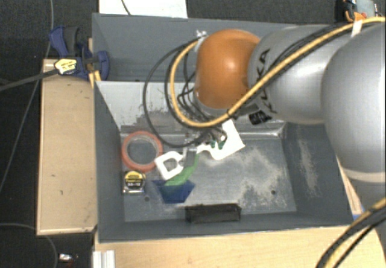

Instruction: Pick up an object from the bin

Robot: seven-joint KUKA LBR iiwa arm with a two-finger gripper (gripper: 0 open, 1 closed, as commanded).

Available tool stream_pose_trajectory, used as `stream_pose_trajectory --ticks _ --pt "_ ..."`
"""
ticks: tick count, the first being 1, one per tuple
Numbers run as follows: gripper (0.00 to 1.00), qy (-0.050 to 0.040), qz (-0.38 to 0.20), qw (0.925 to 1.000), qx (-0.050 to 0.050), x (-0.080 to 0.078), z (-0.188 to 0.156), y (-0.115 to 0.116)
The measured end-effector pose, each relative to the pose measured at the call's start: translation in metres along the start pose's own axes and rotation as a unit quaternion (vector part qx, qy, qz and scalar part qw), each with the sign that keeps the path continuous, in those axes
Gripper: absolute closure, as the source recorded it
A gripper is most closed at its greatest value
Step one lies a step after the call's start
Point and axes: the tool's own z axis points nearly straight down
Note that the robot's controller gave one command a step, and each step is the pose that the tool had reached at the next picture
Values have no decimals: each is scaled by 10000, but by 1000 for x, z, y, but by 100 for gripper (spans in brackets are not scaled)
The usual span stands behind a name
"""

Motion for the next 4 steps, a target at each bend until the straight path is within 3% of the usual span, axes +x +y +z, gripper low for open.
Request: stream_pose_trajectory --ticks 1,2,3,4 --pt "0 15 -129 9999 14 11 77 -89" --pt "0 -17 284 9996 -19 17 75 -61" --pt "0 -19 -93 10000 -2 10 74 -85" --pt "0 -25 133 9999 -26 14 74 -66"
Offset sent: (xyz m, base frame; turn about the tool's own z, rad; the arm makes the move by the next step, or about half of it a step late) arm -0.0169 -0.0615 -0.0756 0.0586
